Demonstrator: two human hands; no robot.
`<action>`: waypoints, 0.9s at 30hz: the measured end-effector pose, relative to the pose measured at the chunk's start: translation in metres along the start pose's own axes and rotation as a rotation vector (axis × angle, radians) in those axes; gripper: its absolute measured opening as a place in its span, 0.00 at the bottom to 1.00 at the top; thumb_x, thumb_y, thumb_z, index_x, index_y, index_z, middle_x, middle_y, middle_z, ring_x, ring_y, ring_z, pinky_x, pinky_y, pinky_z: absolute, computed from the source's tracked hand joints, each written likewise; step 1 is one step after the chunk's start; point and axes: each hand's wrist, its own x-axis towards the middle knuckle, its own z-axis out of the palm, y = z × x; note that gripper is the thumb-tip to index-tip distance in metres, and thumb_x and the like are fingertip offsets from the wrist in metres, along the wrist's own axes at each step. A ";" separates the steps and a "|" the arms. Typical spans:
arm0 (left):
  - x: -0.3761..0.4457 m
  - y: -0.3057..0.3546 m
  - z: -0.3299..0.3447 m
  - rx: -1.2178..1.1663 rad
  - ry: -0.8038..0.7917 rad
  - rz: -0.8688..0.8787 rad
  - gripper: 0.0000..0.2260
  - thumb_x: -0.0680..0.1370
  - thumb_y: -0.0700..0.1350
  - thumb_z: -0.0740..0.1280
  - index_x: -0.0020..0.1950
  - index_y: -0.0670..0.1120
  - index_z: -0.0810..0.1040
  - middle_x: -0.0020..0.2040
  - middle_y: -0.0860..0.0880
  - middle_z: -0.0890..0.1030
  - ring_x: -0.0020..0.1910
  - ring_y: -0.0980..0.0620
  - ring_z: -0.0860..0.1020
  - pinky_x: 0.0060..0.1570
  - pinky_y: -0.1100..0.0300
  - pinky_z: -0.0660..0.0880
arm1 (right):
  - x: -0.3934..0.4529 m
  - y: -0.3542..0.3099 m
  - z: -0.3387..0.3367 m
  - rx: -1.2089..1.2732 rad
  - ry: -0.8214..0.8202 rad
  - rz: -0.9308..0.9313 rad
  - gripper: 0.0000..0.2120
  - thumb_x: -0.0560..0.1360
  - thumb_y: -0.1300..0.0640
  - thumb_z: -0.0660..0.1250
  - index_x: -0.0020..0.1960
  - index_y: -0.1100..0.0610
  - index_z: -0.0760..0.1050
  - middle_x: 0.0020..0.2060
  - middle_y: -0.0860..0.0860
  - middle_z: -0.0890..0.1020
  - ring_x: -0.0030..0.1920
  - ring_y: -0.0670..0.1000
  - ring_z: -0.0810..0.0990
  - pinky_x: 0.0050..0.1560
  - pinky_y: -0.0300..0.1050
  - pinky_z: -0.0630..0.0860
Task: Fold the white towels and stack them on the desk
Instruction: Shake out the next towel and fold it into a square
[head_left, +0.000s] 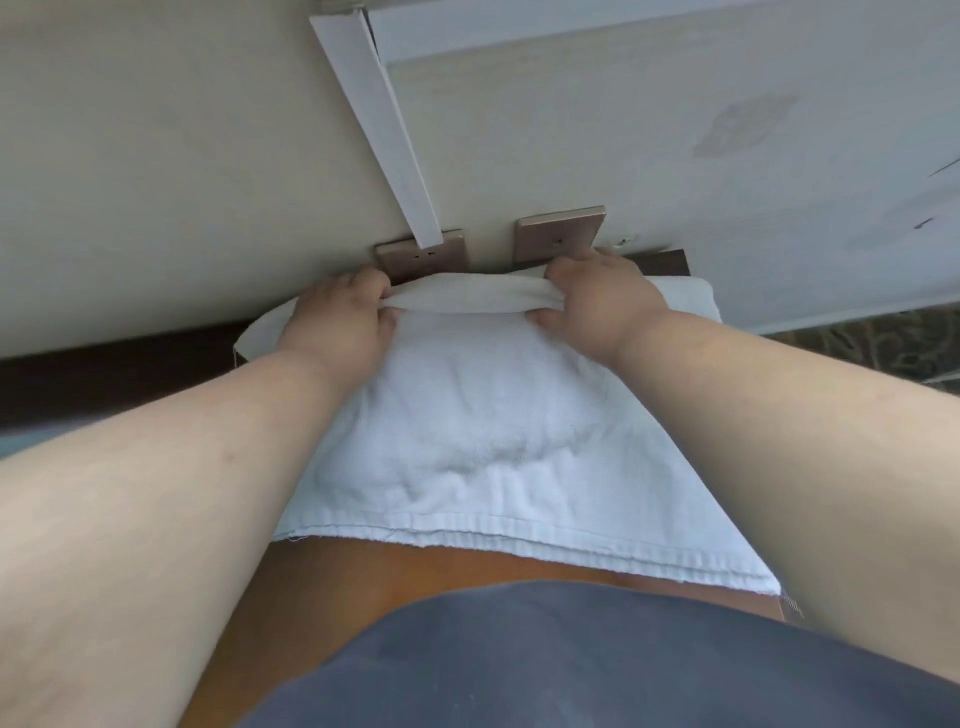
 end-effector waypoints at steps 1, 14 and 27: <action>-0.005 -0.001 -0.002 -0.004 0.016 0.001 0.09 0.80 0.52 0.61 0.56 0.48 0.72 0.52 0.42 0.78 0.50 0.41 0.73 0.47 0.52 0.68 | -0.005 0.005 -0.001 0.039 -0.011 0.003 0.18 0.73 0.38 0.65 0.48 0.53 0.71 0.41 0.47 0.74 0.48 0.57 0.76 0.43 0.49 0.67; -0.051 -0.024 -0.054 -0.053 0.026 0.060 0.08 0.80 0.53 0.58 0.47 0.51 0.73 0.43 0.46 0.79 0.39 0.43 0.73 0.36 0.55 0.66 | -0.055 0.006 -0.056 0.307 -0.104 0.083 0.12 0.77 0.37 0.63 0.37 0.39 0.72 0.35 0.37 0.76 0.38 0.38 0.73 0.36 0.38 0.66; -0.184 -0.109 -0.130 -0.056 0.217 -0.007 0.07 0.76 0.54 0.57 0.47 0.54 0.72 0.42 0.52 0.77 0.42 0.45 0.75 0.37 0.55 0.69 | -0.099 -0.169 -0.119 0.183 -0.205 -0.032 0.06 0.76 0.41 0.66 0.45 0.42 0.75 0.39 0.38 0.77 0.41 0.39 0.74 0.35 0.38 0.67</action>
